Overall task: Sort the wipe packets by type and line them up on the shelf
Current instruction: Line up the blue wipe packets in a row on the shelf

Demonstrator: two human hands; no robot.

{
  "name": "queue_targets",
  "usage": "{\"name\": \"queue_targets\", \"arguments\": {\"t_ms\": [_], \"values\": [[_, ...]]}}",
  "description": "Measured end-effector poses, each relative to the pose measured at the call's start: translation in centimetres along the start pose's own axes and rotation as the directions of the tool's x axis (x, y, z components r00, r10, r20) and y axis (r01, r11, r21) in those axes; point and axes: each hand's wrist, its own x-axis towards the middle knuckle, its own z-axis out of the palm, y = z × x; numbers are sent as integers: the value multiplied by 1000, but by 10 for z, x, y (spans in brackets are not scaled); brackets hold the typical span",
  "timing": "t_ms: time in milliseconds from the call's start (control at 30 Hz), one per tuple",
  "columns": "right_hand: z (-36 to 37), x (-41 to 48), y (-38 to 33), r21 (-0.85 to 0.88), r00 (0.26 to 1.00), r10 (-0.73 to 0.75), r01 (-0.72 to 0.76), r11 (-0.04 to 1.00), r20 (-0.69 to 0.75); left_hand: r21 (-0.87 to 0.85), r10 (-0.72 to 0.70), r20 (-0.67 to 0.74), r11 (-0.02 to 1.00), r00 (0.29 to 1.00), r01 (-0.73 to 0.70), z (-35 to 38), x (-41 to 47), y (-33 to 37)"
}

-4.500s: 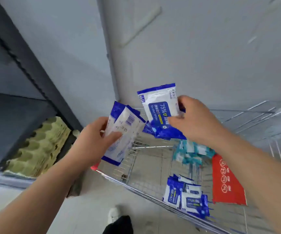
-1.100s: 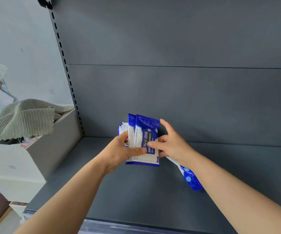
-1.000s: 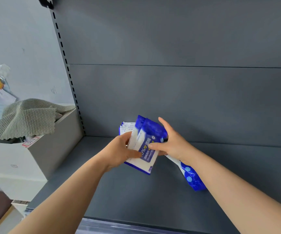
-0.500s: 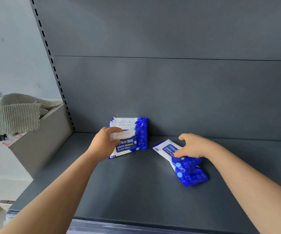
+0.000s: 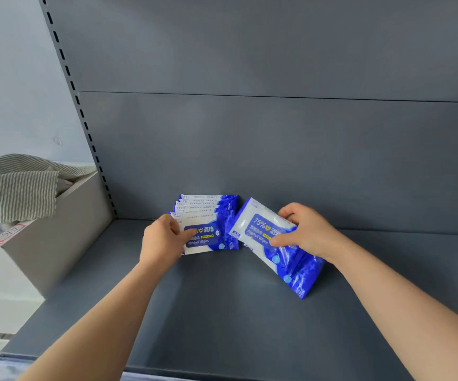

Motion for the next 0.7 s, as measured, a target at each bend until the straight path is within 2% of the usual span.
{"name": "queue_targets", "arguments": {"t_ms": [133, 200, 267, 333, 500, 600, 700], "values": [[28, 13, -21, -78, 988, -135, 140, 987, 69, -319, 29, 144, 948, 989, 19, -3, -6, 0], [44, 19, -30, -115, 976, -193, 204, 972, 102, -370, 69, 250, 929, 966, 30, -5, -9, -2], [57, 24, -38, -184, 959, -240, 265, 946, 148, -295, 82, 294, 956, 952, 9, -5, -9, -6], [64, 27, -44, -235, 948, -255, 296, 926, 189, -213, 55, 256, 977, 965, 1, -4, -7, -12], [43, 27, -33, -318, 952, -133, 220, 922, 274, -62, 71, 108, 996, 992, -64, -7, 1, -29], [29, 23, -19, -297, 965, -69, 145, 944, 253, -50, 52, 68, 998, 996, -49, -8, 4, -35], [13, 22, -5, -265, 986, -39, 81, 961, 160, -60, 61, 58, 997, 996, -57, -8, 5, -35]]}}
